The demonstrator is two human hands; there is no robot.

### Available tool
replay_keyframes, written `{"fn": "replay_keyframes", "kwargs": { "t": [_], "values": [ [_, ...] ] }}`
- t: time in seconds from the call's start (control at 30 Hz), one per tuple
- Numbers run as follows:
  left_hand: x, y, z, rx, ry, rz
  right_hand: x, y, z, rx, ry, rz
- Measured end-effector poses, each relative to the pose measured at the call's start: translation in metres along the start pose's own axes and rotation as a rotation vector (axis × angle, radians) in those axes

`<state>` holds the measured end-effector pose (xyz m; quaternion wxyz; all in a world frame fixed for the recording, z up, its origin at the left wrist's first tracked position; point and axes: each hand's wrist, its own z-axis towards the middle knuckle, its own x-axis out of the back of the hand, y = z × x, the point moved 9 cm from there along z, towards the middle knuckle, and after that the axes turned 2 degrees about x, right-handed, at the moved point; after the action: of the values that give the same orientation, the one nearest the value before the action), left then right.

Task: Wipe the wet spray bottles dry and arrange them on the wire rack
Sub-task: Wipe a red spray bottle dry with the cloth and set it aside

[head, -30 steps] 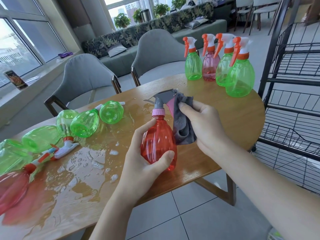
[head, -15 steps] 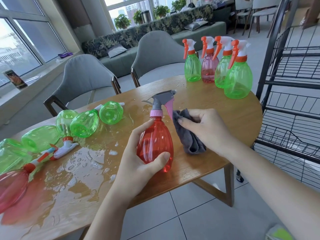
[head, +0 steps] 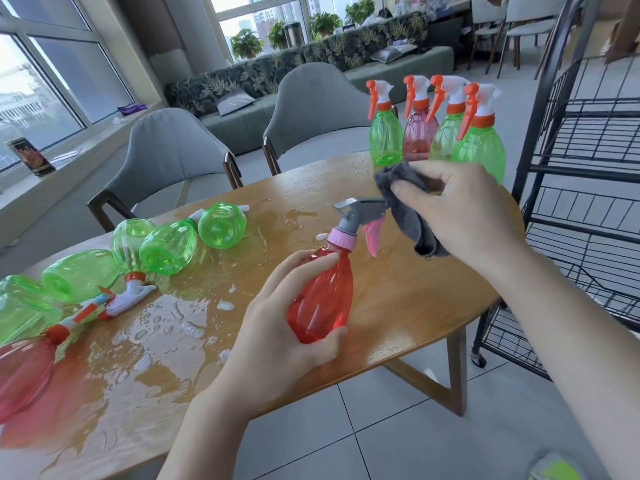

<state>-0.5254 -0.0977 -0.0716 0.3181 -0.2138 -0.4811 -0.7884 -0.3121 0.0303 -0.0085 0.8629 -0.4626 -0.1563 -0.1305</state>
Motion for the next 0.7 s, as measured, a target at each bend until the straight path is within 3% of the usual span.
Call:
{"fn": "replay_keyframes", "kwargs": {
  "t": [0.2, 0.6, 0.7],
  "values": [
    [0.0, 0.007, 0.001, -0.055, -0.033, 0.184, -0.012, 0.012, 0.002, -0.084, -0.165, 0.029],
    [-0.005, 0.009, 0.003, -0.066, -0.035, 0.342, -0.028, -0.03, -0.01, 0.027, -0.184, 0.124],
    [-0.004, 0.007, 0.002, -0.061, -0.011, 0.324, -0.035, -0.025, -0.012, -0.055, -0.241, 0.313]
  ]
}}
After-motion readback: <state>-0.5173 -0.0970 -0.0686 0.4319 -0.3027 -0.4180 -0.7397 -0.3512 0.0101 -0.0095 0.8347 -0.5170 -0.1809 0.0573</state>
